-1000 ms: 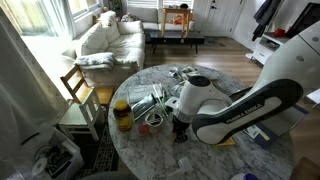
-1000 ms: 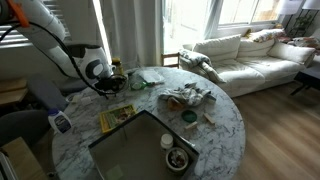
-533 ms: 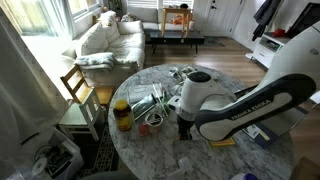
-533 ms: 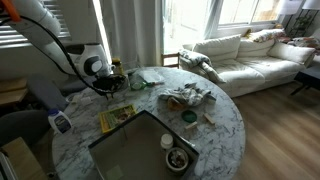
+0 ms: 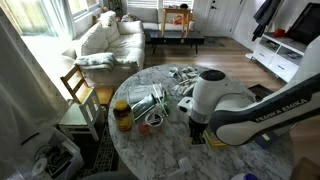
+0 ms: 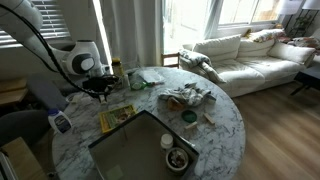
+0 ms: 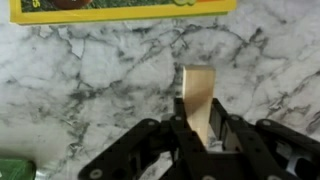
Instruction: Open the book and put a wooden block on the opened page
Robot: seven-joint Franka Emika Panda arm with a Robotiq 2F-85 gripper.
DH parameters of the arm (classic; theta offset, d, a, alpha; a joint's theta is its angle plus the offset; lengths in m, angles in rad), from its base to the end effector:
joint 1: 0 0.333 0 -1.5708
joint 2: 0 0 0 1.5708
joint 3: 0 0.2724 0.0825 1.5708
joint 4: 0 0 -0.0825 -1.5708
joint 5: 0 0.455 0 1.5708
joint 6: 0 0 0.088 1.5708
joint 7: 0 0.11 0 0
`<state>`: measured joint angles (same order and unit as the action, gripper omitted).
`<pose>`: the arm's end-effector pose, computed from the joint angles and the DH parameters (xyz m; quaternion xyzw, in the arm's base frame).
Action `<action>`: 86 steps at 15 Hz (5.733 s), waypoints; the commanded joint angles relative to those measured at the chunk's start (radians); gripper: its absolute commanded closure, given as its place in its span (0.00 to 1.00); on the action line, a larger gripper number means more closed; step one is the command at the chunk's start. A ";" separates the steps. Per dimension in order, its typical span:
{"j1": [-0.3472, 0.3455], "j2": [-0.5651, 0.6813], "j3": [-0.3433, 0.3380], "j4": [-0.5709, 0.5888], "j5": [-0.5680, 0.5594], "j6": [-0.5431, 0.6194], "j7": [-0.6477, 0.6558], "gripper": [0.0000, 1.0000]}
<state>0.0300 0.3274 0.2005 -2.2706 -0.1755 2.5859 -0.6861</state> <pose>0.5422 0.1389 0.1105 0.8638 0.5036 -0.0038 0.0135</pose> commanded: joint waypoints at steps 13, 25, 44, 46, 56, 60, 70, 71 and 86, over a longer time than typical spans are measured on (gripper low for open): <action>-0.051 -0.131 0.043 -0.284 0.280 0.248 -0.081 0.93; -0.128 -0.068 0.100 -0.279 0.325 0.301 -0.165 0.93; -0.156 -0.053 0.037 -0.228 0.248 0.277 -0.220 0.93; -0.160 -0.043 0.028 -0.217 0.235 0.276 -0.253 0.93; -0.152 0.008 -0.043 -0.157 0.108 0.262 -0.270 0.93; -0.147 0.015 -0.052 -0.145 0.091 0.258 -0.261 0.64; -0.159 -0.082 0.009 -0.113 0.149 0.154 -0.344 0.00; -0.144 -0.101 -0.005 -0.107 0.148 0.132 -0.311 0.00; 0.003 -0.245 -0.175 0.033 -0.091 -0.164 0.709 0.00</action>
<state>0.0007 0.1166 0.0498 -2.2459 -0.2115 2.5107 -0.1549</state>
